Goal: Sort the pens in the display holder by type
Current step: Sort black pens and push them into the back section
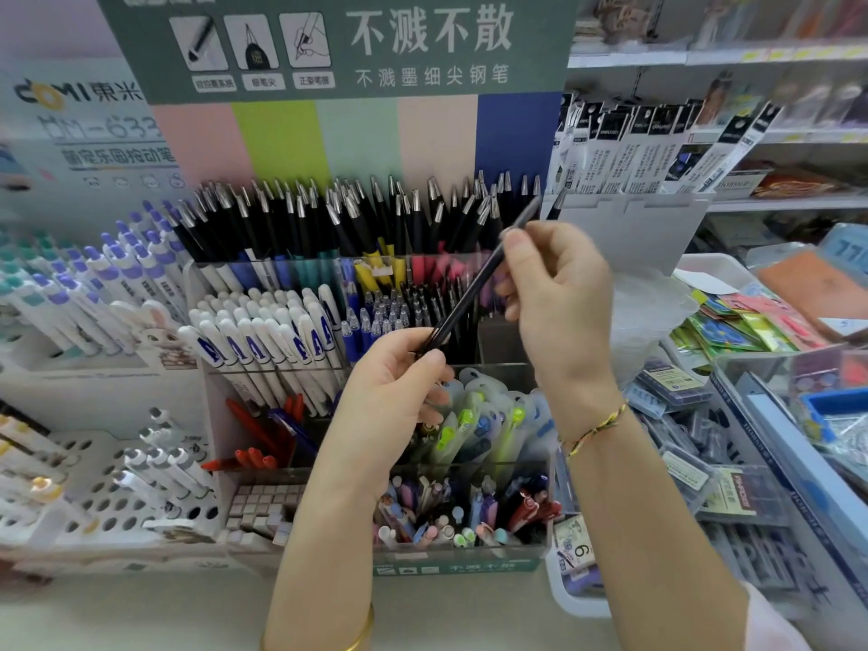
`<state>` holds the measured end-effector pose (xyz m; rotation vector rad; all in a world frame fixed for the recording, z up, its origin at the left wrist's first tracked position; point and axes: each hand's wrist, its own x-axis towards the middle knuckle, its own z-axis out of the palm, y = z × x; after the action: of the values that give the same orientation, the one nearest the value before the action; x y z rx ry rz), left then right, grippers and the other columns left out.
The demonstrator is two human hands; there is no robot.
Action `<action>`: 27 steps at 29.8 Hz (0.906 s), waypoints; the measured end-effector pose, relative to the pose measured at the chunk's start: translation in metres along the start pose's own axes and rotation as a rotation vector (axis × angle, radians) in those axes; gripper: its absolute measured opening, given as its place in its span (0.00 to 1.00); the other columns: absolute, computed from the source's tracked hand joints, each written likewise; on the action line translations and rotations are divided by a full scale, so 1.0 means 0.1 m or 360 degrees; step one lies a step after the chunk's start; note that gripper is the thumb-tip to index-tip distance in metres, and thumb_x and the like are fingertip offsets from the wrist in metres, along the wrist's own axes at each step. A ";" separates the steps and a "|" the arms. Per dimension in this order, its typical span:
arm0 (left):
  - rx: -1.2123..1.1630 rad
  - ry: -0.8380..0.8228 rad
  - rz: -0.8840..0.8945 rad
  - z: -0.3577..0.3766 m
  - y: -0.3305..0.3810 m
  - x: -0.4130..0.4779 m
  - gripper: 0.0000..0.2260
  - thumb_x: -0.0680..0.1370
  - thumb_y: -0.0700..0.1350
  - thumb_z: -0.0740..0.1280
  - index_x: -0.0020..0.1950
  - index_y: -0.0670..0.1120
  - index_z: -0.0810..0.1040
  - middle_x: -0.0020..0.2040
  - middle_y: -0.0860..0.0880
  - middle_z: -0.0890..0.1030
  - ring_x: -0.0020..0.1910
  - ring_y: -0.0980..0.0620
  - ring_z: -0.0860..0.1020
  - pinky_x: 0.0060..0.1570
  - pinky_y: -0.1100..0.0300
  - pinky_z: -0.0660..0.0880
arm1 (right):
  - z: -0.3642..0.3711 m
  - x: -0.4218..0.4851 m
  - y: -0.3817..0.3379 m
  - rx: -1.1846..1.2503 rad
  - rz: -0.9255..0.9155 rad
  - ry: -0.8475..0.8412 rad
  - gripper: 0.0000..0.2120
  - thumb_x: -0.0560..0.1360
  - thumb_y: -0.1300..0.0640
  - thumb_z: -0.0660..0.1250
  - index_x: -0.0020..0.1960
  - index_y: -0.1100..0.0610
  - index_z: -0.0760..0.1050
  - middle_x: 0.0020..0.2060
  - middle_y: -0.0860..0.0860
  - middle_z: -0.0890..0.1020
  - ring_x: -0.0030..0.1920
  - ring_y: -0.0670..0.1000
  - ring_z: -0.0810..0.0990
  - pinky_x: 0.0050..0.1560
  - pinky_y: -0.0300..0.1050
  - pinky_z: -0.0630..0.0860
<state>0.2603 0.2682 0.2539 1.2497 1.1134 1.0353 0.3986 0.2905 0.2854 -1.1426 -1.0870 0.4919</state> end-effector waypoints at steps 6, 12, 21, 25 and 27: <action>-0.0062 0.0128 0.0001 -0.02 0.01 0.00 0.10 0.79 0.38 0.63 0.60 0.47 0.75 0.44 0.47 0.81 0.34 0.57 0.77 0.30 0.64 0.74 | 0.00 0.03 0.05 -0.0481 -0.0445 0.0212 0.02 0.77 0.59 0.64 0.47 0.55 0.75 0.37 0.44 0.75 0.39 0.47 0.76 0.42 0.36 0.73; -0.0069 0.0181 0.0005 0.01 -0.01 -0.01 0.09 0.80 0.37 0.62 0.57 0.48 0.75 0.44 0.48 0.81 0.33 0.58 0.77 0.30 0.65 0.74 | 0.09 -0.14 0.34 -0.0930 -0.0400 -0.0246 0.06 0.75 0.57 0.67 0.48 0.59 0.79 0.41 0.50 0.82 0.43 0.50 0.79 0.46 0.49 0.77; -0.0068 0.0277 0.0001 0.02 -0.08 -0.11 0.10 0.79 0.38 0.63 0.58 0.50 0.76 0.44 0.50 0.82 0.35 0.57 0.77 0.33 0.63 0.74 | 0.05 -0.23 0.35 -0.1402 -0.0106 -0.0462 0.07 0.76 0.53 0.66 0.46 0.57 0.76 0.45 0.51 0.77 0.46 0.52 0.76 0.42 0.44 0.71; -0.0142 0.0413 0.0019 0.00 -0.12 -0.20 0.10 0.79 0.37 0.63 0.56 0.49 0.77 0.41 0.52 0.82 0.34 0.58 0.77 0.32 0.64 0.74 | -0.03 -0.34 0.24 -0.1245 -0.0217 -0.0467 0.05 0.75 0.54 0.67 0.45 0.55 0.76 0.41 0.48 0.77 0.43 0.48 0.75 0.43 0.45 0.74; -0.0196 0.0538 0.0030 -0.02 -0.16 -0.27 0.10 0.78 0.36 0.63 0.55 0.48 0.77 0.39 0.52 0.82 0.33 0.58 0.76 0.31 0.65 0.73 | -0.02 -0.41 0.16 -0.1135 -0.0286 -0.0549 0.04 0.75 0.55 0.68 0.45 0.55 0.76 0.39 0.47 0.77 0.41 0.48 0.75 0.43 0.46 0.74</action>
<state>0.2530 0.2409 0.2393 1.0117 1.2726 1.3430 0.3852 0.2633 0.2532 -1.5883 -1.7289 0.1514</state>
